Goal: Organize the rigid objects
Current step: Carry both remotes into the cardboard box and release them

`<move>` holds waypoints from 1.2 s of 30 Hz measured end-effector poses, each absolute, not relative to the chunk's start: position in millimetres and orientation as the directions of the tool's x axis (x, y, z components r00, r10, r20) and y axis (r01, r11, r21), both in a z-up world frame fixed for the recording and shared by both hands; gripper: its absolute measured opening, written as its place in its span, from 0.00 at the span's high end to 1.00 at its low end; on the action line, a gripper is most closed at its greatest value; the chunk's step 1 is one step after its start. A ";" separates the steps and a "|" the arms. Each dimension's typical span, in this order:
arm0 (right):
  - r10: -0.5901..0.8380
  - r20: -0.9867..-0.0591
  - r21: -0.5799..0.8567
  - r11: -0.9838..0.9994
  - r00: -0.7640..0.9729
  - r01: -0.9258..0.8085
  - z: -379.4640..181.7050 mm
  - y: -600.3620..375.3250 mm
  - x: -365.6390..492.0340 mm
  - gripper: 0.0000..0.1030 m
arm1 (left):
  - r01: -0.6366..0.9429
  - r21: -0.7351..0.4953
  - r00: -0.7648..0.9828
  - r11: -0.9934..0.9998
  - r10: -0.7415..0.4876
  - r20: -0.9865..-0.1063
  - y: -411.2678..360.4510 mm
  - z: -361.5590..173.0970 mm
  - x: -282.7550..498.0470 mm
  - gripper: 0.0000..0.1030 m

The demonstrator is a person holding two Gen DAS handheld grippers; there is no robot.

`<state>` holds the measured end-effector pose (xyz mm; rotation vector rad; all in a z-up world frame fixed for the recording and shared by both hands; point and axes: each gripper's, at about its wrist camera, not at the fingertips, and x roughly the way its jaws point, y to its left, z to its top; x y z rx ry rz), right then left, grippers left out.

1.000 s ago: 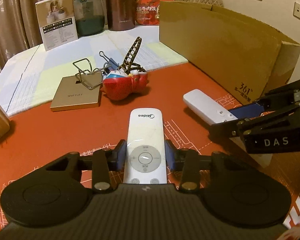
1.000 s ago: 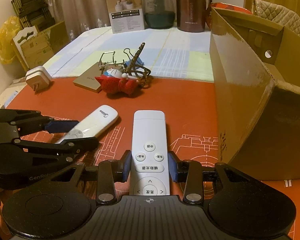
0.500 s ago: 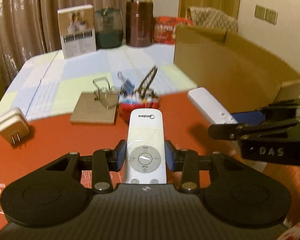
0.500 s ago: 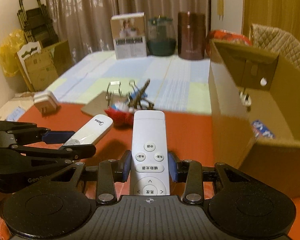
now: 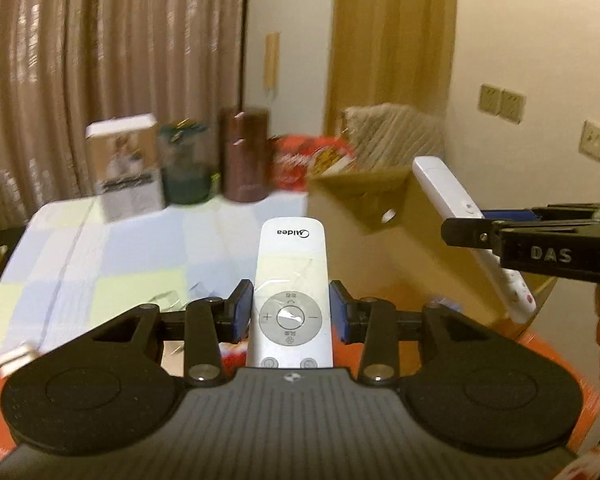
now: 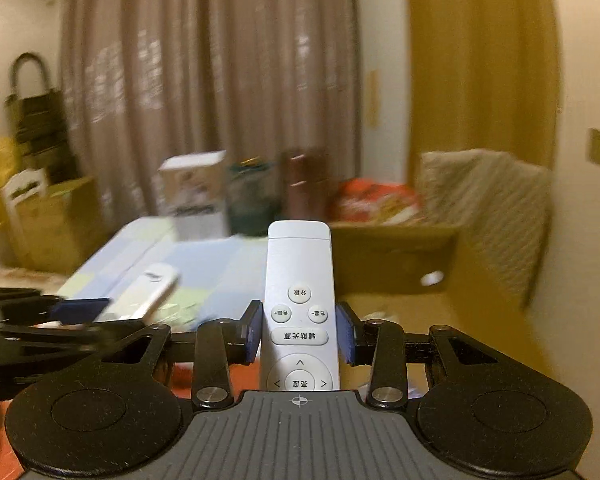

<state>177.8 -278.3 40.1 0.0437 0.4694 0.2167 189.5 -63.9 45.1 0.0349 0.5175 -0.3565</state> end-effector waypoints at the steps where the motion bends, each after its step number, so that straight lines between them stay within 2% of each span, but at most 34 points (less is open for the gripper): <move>1: 0.192 -0.446 0.086 0.981 0.874 -0.172 42.3 -291.1 184.0 0.66 | 0.358 -0.059 0.807 0.932 -0.340 -0.483 -74.2 49.9 192.7 0.66; 6: 0.117 -0.502 0.083 0.993 0.857 -0.086 29.8 -339.5 218.5 0.66 | 0.434 -0.076 0.775 0.898 -0.415 -0.476 -131.6 61.4 212.6 0.66; 14: 0.083 -0.568 0.128 0.992 0.819 -0.012 6.6 -386.3 238.0 0.66 | 0.465 -0.064 0.730 0.883 -0.424 -0.536 -192.3 37.2 239.8 0.66; 23: 0.090 -0.599 0.136 0.991 0.796 -0.010 -4.6 -399.4 239.6 0.66 | 0.467 -0.054 0.710 0.883 -0.410 -0.572 -209.3 10.8 252.1 0.66; 36: 0.101 -0.619 0.139 0.990 0.779 -0.018 -10.0 -395.9 243.1 0.66 | 0.453 -0.037 0.741 0.891 -0.400 -0.540 -203.8 13.9 251.4 0.66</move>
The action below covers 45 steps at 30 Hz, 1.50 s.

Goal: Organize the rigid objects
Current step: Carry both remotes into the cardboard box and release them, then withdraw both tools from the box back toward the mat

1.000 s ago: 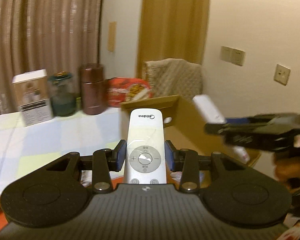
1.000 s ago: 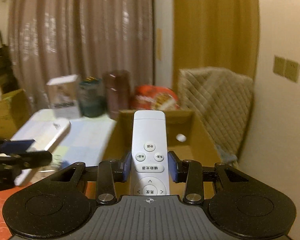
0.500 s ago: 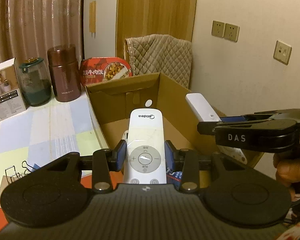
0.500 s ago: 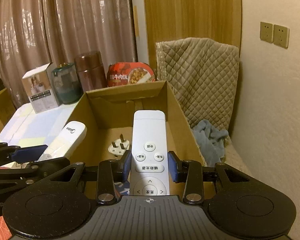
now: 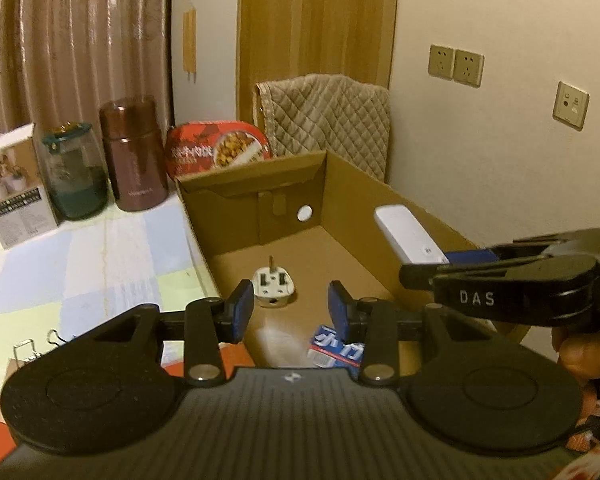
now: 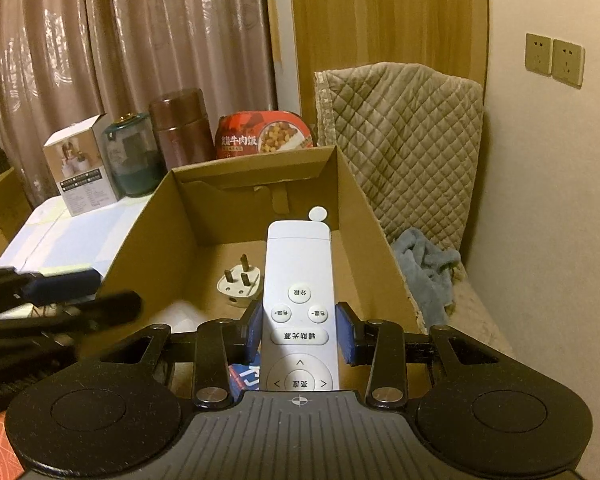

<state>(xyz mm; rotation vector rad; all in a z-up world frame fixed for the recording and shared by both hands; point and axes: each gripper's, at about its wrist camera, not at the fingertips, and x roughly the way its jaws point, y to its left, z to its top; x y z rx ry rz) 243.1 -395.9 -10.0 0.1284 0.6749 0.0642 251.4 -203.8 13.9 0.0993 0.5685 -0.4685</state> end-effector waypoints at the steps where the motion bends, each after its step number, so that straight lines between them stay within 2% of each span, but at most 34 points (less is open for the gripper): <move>1: 0.101 -0.620 0.141 0.990 0.778 -0.016 -10.2 -396.5 243.3 0.66 | 0.450 -0.038 0.745 0.892 -0.398 -0.536 -201.4 15.8 250.7 0.66; 42: 0.045 -0.623 0.104 0.994 0.781 0.026 -14.9 -396.3 244.9 0.66 | 0.422 -0.061 0.748 0.905 -0.385 -0.540 -180.4 21.0 245.7 0.66; 44: 0.030 -0.619 0.083 0.996 0.785 0.027 -14.0 -395.4 245.0 0.65 | 0.421 -0.062 0.749 0.905 -0.385 -0.539 -179.1 19.9 246.6 0.66; 45: 0.024 -0.619 0.076 0.997 0.785 0.030 -13.7 -394.8 244.8 0.61 | 0.421 -0.061 0.749 0.905 -0.385 -0.539 -178.7 19.8 246.5 0.66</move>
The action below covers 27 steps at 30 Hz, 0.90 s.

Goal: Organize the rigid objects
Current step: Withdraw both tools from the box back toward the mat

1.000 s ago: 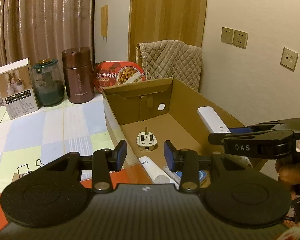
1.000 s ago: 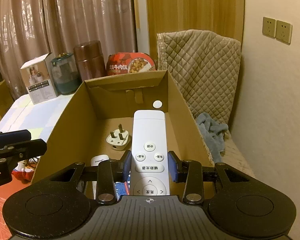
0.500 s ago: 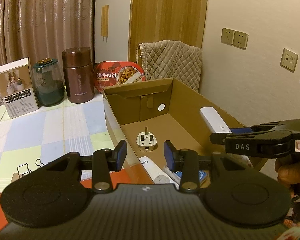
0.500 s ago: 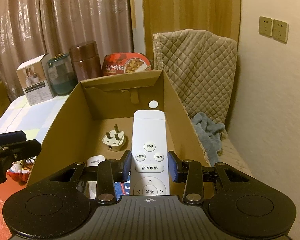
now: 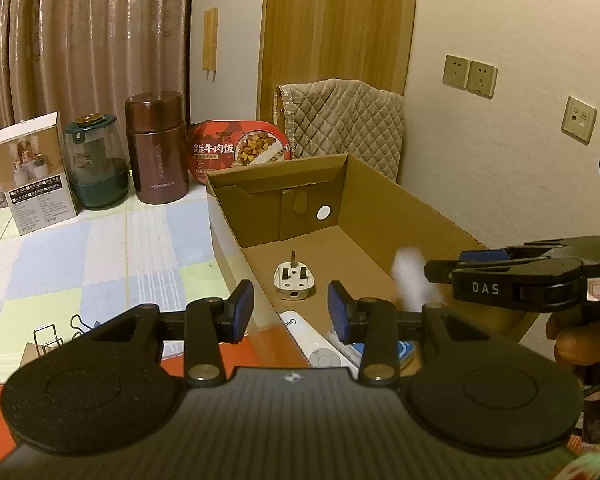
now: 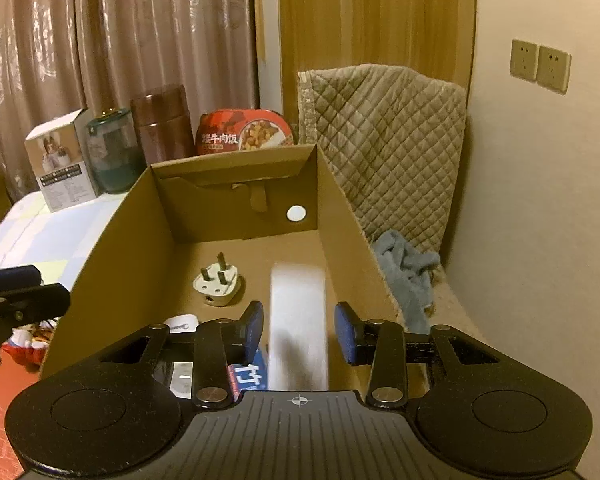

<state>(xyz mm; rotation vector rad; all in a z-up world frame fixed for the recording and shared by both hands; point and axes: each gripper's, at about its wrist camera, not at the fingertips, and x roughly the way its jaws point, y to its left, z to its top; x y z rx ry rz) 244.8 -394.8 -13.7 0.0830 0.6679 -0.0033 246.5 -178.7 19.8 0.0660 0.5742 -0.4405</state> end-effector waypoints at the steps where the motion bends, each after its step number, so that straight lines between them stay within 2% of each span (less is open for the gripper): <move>1: 0.024 -0.618 0.076 0.997 0.786 0.030 -13.7 -394.0 244.8 0.54 | 0.420 -0.060 0.751 0.906 -0.383 -0.538 -177.9 19.7 246.7 0.66; 3: 0.026 -0.614 0.081 0.996 0.789 0.030 -12.7 -393.2 244.0 0.50 | 0.417 -0.062 0.751 0.907 -0.383 -0.538 -175.4 19.3 247.1 0.66; 17: 0.096 -0.523 0.144 0.989 0.847 -0.023 15.9 -356.7 241.0 0.48 | 0.349 -0.062 0.786 0.935 -0.328 -0.524 -128.7 33.9 234.4 0.66; 27: 0.253 -0.397 0.204 0.962 0.882 -0.184 41.2 -292.2 224.5 0.47 | 0.179 -0.019 0.837 0.984 -0.163 -0.523 -26.1 45.3 210.1 0.66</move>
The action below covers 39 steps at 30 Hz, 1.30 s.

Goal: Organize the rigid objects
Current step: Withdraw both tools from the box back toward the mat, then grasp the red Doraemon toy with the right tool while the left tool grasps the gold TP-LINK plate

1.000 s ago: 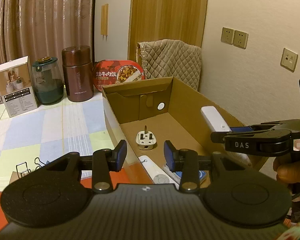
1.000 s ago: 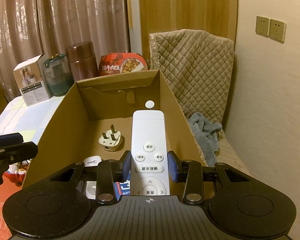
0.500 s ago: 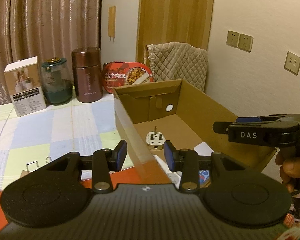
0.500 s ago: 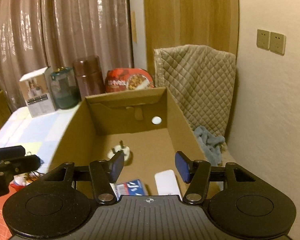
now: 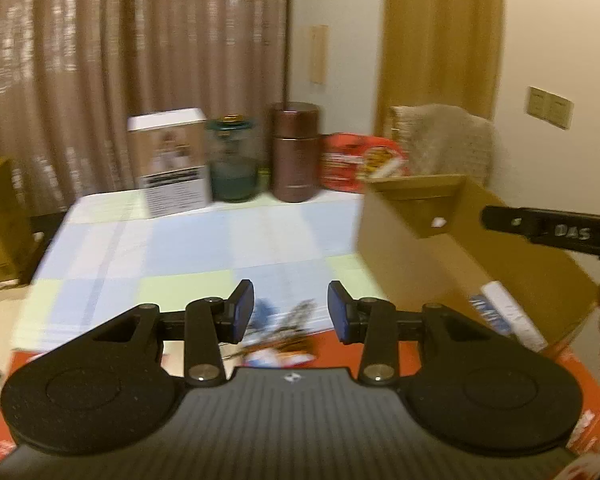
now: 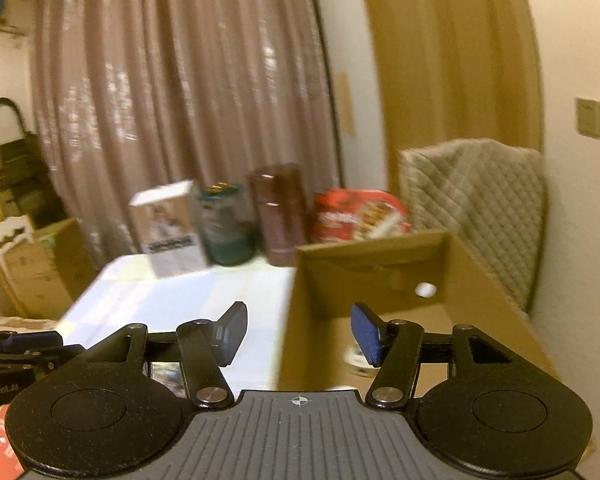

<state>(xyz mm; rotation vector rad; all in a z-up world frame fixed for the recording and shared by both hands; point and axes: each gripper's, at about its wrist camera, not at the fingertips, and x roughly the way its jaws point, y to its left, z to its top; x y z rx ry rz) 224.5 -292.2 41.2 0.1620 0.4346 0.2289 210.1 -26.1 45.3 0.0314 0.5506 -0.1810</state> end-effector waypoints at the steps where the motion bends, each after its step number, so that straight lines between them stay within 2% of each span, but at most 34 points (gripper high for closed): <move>1: 0.272 -0.389 0.202 0.957 0.880 -0.207 42.3 -283.8 222.9 0.46 | 0.162 -0.014 0.840 0.987 -0.146 -0.523 -15.6 45.5 207.7 0.66; 9: 0.384 -0.395 0.172 0.923 0.834 -0.344 35.0 -223.5 215.5 0.44 | 0.035 -0.010 0.841 0.999 -0.034 -0.540 60.1 32.4 182.4 0.66; 12: 0.420 -0.425 0.185 0.907 0.802 -0.377 27.4 -204.0 217.8 0.42 | 0.010 -0.015 0.833 1.000 -0.017 -0.552 75.7 18.5 173.1 0.66; 16: 0.442 -0.483 0.217 0.897 0.756 -0.386 7.4 -182.4 221.1 0.33 | -0.015 -0.031 0.822 0.999 -0.006 -0.570 91.8 -4.0 168.9 0.65; 19: 0.443 -0.535 0.221 0.895 0.719 -0.387 -9.7 -168.0 227.1 0.30 | -0.021 -0.045 0.808 0.999 -0.009 -0.589 100.0 -16.2 172.9 0.65; 23: 0.422 -0.587 0.195 0.902 0.690 -0.386 -30.2 -156.9 231.7 0.29 | -0.016 -0.041 0.806 0.999 -0.011 -0.592 106.7 -23.7 180.2 0.56; 26: 0.405 -0.614 0.189 0.909 0.677 -0.373 -42.2 -155.4 236.8 0.27 | -0.020 -0.051 0.788 0.998 -0.016 -0.615 113.4 -32.7 188.0 0.56; 31: 0.382 -0.641 0.215 0.922 0.665 -0.323 -56.6 -155.4 242.2 0.20 | 0.006 -0.047 0.771 0.999 -0.035 -0.635 114.0 -44.1 195.9 0.47; 39: 0.372 -0.660 0.232 0.927 0.653 -0.294 -75.0 -143.9 255.6 0.18 | 0.026 -0.040 0.762 0.999 -0.046 -0.646 102.3 -51.7 225.3 0.34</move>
